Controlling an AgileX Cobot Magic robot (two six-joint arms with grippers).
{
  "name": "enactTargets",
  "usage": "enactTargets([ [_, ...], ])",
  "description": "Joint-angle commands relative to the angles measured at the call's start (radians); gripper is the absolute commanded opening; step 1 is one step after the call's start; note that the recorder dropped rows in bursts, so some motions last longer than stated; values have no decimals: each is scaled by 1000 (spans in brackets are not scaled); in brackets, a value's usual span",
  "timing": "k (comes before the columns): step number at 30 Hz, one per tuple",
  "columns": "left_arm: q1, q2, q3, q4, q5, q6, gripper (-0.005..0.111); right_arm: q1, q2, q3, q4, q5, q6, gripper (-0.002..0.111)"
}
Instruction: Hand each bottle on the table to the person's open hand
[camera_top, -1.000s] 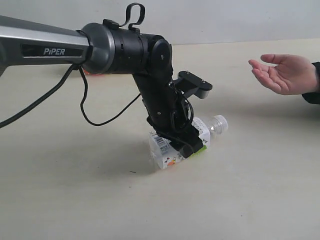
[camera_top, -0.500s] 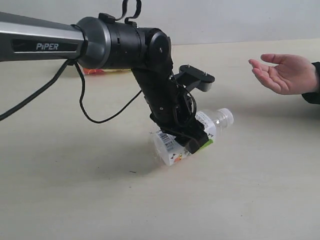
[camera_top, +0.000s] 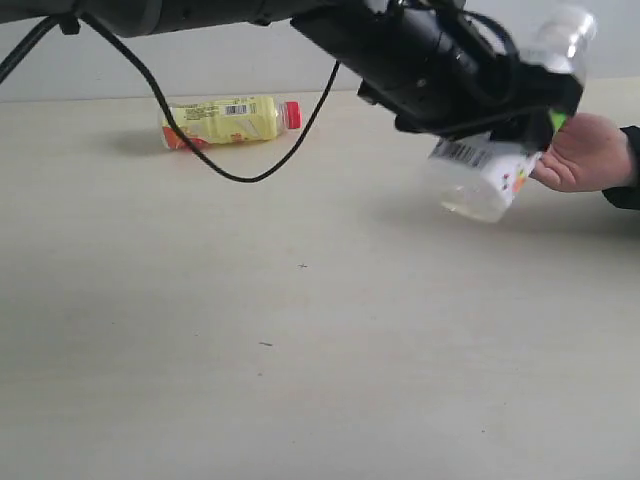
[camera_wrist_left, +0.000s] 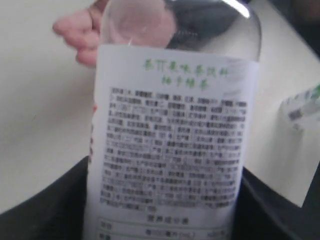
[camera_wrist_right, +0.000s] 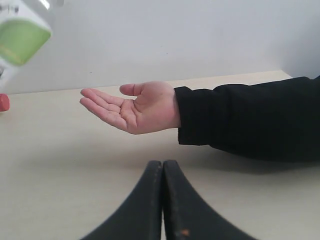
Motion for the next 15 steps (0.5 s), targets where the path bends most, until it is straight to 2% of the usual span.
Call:
enactTargets([
  [1,-28,-13,-85,-20,-110,-97,2,3,-5,5,-1,-7,-3,0],
  [6,-52,40,-185,-15,-161,-129,2,3,-5,5,-1,-7,-3,0],
  [10,-52,101,-234,-35,-265,-161,2,3,-5,5,-1,-7,-3,0],
  [15,-52,247,-396,-93,-271,-210,2,3,-5,5,-1,-7,-3,0],
])
